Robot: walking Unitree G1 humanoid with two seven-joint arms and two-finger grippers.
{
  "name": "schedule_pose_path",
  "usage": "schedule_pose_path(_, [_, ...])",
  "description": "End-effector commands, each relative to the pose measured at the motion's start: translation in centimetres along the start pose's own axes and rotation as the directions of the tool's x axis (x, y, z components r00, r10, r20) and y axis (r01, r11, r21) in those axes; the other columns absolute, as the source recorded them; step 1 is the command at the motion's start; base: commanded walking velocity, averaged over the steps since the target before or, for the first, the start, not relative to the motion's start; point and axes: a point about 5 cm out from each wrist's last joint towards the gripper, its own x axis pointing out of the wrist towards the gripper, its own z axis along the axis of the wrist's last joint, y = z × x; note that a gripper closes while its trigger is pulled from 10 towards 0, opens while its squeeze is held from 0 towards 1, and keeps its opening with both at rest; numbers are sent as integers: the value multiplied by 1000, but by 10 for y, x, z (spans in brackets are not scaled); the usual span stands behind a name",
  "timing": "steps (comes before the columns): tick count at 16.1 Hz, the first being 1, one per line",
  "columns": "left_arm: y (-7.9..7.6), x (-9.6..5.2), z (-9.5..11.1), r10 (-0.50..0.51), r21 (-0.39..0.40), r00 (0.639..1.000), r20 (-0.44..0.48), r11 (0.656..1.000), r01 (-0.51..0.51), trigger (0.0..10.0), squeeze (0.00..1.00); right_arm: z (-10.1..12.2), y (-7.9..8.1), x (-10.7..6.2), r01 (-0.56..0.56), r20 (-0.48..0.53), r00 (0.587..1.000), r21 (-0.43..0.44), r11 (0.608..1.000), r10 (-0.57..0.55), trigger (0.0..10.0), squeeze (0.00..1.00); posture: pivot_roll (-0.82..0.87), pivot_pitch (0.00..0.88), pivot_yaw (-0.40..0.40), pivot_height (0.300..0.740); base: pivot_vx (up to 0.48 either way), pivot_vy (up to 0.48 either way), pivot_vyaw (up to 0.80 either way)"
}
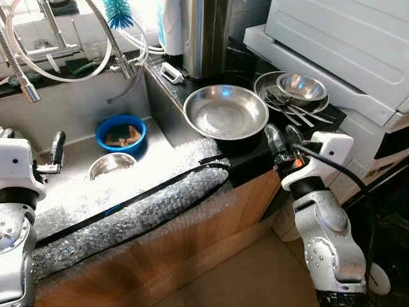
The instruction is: Kitchen organization
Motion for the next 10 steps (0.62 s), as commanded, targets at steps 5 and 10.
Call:
schedule_pose_path(5, [-26,4,8,-76,37,997,20,996,75,10000,0,-2,-3,24,79,-49,996,127,989,-73,10000,0,76,100,-31,740,0,0,0])
schedule_pose_path(10, [-28,7,13,-112,97,993,33,989,109,10000,0,-16,-2,43,146,-154,980,123,982,-126,10000,0,90,96,-28,740,0,0,0])
